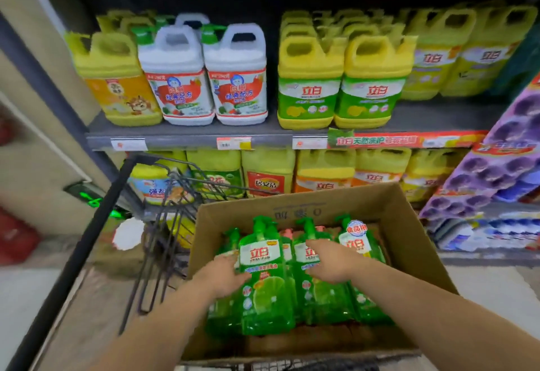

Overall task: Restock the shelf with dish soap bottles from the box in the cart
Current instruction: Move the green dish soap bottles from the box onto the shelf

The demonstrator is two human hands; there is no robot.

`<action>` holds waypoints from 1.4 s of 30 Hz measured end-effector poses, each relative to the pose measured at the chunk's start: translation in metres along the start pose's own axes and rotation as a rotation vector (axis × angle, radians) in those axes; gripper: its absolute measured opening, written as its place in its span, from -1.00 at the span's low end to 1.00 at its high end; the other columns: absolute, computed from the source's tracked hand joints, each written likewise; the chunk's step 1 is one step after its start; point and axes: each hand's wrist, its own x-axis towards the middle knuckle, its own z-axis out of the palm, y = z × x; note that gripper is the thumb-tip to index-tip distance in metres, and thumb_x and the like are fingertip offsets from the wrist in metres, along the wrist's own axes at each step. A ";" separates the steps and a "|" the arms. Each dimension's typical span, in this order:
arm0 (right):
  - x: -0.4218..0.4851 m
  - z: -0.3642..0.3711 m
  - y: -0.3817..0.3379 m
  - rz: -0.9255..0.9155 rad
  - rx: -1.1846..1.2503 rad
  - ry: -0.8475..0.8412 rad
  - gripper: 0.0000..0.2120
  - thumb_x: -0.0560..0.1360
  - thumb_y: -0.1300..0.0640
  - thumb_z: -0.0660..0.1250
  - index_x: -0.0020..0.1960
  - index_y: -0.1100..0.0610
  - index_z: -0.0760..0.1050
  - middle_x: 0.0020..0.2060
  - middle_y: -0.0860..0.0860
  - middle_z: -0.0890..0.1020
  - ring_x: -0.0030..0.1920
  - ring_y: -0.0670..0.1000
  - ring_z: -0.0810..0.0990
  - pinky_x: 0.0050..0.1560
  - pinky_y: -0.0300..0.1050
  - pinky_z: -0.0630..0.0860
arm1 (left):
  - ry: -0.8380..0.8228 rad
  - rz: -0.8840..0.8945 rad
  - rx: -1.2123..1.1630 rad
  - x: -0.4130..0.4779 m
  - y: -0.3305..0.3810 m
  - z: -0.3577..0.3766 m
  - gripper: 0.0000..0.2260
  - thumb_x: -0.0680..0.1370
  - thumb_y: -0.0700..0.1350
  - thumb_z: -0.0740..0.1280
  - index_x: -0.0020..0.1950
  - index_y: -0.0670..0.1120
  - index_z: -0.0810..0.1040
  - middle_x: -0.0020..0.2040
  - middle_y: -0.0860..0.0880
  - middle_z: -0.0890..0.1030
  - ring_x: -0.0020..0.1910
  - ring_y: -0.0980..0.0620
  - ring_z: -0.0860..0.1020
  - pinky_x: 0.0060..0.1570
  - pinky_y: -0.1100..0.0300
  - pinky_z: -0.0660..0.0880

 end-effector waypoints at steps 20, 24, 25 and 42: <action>0.114 0.086 -0.012 0.201 0.794 -0.165 -0.07 0.37 -0.34 0.32 0.53 0.10 0.04 0.50 0.09 0.24 0.46 0.13 0.28 0.40 0.07 0.26 | -0.152 -0.315 -1.057 0.059 0.001 0.057 -0.50 0.43 0.01 0.43 0.31 -0.08 0.40 0.27 -0.08 0.52 0.16 -0.03 0.51 0.10 0.15 0.47; 0.119 0.095 -0.021 0.268 0.964 -0.134 -0.19 0.37 -0.19 0.44 0.46 0.10 0.19 0.39 0.05 0.42 0.37 0.08 0.40 0.32 -0.02 0.34 | -0.166 -0.329 -1.040 0.064 -0.003 0.062 -0.40 0.38 0.12 0.45 0.34 -0.01 0.36 0.26 0.01 0.51 0.20 -0.02 0.48 0.28 0.05 0.37; 0.120 0.096 -0.023 0.284 0.986 -0.125 -0.20 0.36 -0.17 0.46 0.45 0.10 0.21 0.37 0.05 0.44 0.35 0.08 0.41 0.30 -0.03 0.35 | -0.161 -0.333 -1.047 0.063 -0.003 0.063 -0.36 0.36 0.14 0.45 0.36 0.00 0.34 0.24 0.04 0.49 0.19 0.01 0.47 0.24 0.09 0.36; 0.070 0.029 -0.020 0.241 1.160 0.195 -0.55 0.38 -0.07 0.47 0.21 -0.02 0.44 0.19 0.00 0.60 0.09 -0.03 0.58 0.21 -0.04 0.47 | -0.106 0.045 -1.228 0.058 0.035 0.017 -0.24 0.34 -0.09 0.52 0.41 0.24 0.20 0.01 0.15 0.67 -0.03 0.17 0.64 -0.15 0.31 0.53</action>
